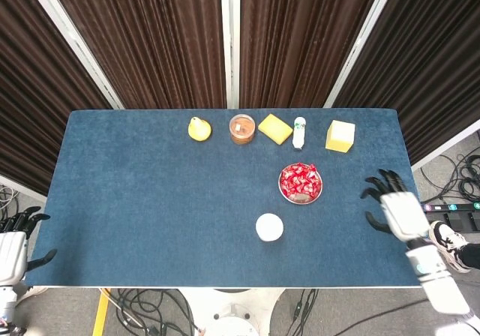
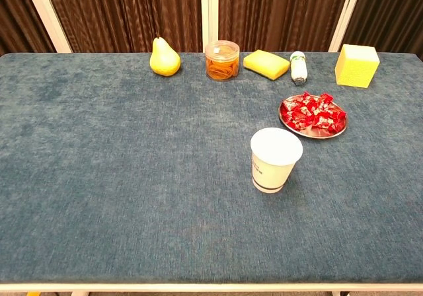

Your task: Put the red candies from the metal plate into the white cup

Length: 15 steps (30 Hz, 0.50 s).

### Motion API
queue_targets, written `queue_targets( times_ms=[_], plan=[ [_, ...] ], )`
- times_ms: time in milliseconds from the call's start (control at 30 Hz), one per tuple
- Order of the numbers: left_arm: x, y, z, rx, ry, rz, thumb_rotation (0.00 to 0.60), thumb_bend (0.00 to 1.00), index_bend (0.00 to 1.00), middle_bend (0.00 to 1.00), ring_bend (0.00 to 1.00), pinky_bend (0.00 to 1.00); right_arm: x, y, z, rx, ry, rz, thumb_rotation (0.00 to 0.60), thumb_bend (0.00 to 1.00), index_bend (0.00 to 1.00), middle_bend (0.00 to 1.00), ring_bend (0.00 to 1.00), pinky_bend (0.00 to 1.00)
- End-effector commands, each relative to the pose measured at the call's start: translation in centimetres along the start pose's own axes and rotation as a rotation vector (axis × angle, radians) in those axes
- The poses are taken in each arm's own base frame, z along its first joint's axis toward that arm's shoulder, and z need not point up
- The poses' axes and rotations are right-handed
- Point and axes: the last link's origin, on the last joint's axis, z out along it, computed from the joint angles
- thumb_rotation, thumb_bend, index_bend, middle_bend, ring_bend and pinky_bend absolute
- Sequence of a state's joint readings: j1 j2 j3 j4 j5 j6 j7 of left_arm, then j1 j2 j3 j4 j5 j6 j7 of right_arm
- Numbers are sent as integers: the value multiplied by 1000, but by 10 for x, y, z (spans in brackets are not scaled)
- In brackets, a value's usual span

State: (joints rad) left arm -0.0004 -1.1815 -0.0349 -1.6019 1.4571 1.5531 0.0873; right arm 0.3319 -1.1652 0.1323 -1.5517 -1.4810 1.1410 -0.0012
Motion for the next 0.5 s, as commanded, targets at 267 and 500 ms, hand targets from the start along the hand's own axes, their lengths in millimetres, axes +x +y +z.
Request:
queue_targets(
  times_ms=[267, 500],
  plan=[
    [1, -4, -5, 16, 3, 6, 600, 127, 366, 310, 266, 265, -68, -56, 110, 59, -166, -33, 600, 211, 374, 158, 0, 0],
    [1, -10, -8, 29, 7, 4, 600, 127, 366, 310, 266, 265, -91, -83, 138, 79, -203, -39, 600, 214, 369, 153, 0, 0]
  ],
)
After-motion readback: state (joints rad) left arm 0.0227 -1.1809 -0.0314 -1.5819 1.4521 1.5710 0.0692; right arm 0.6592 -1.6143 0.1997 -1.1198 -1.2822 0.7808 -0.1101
